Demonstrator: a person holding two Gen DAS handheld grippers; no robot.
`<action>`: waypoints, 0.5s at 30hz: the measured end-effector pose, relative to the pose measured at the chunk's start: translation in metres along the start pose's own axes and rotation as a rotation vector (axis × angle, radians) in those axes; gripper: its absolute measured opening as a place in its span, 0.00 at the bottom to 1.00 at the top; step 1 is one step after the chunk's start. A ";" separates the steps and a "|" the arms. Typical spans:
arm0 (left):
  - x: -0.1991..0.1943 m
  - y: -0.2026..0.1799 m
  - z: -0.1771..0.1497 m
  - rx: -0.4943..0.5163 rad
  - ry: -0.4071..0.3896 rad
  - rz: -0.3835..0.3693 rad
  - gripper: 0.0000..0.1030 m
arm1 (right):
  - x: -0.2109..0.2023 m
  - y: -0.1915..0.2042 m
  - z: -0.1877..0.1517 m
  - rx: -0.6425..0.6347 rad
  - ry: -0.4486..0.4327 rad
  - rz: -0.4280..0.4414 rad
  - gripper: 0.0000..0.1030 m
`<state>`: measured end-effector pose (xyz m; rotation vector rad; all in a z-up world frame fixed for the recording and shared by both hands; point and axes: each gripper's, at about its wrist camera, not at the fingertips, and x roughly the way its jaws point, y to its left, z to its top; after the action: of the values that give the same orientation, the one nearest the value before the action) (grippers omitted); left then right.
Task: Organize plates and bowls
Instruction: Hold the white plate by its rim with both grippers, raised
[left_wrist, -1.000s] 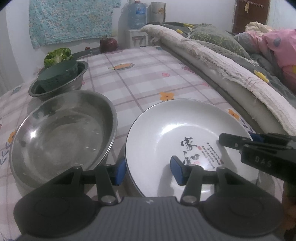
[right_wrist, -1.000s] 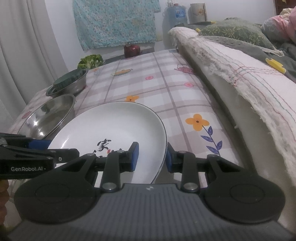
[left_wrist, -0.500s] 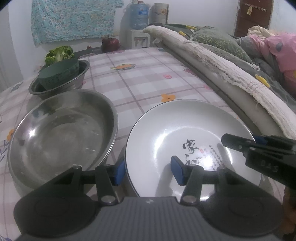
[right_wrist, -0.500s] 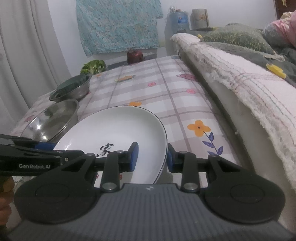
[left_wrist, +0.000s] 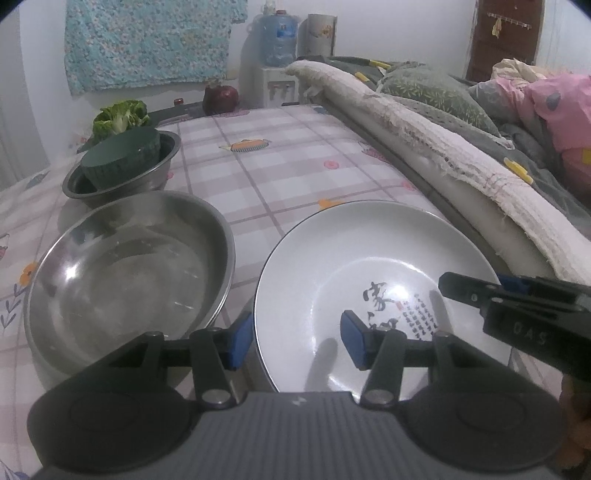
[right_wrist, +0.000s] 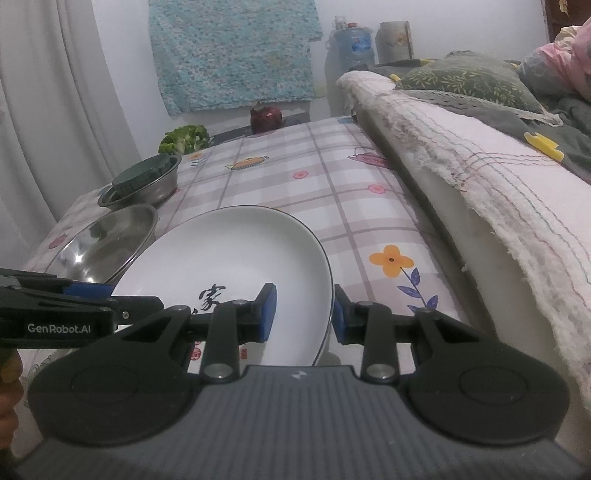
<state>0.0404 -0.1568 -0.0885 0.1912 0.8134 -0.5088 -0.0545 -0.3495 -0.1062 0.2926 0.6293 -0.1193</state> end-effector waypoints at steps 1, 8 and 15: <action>-0.001 0.000 0.000 -0.001 -0.002 -0.001 0.51 | -0.001 0.000 0.001 0.002 0.000 -0.001 0.30; -0.008 0.001 0.003 -0.013 -0.018 -0.004 0.51 | -0.004 0.002 0.006 0.005 0.000 -0.006 0.30; -0.007 0.002 0.002 -0.019 -0.012 -0.013 0.50 | -0.002 0.001 0.008 0.013 0.006 -0.007 0.30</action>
<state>0.0388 -0.1531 -0.0823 0.1654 0.8074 -0.5137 -0.0516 -0.3511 -0.0986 0.3034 0.6363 -0.1296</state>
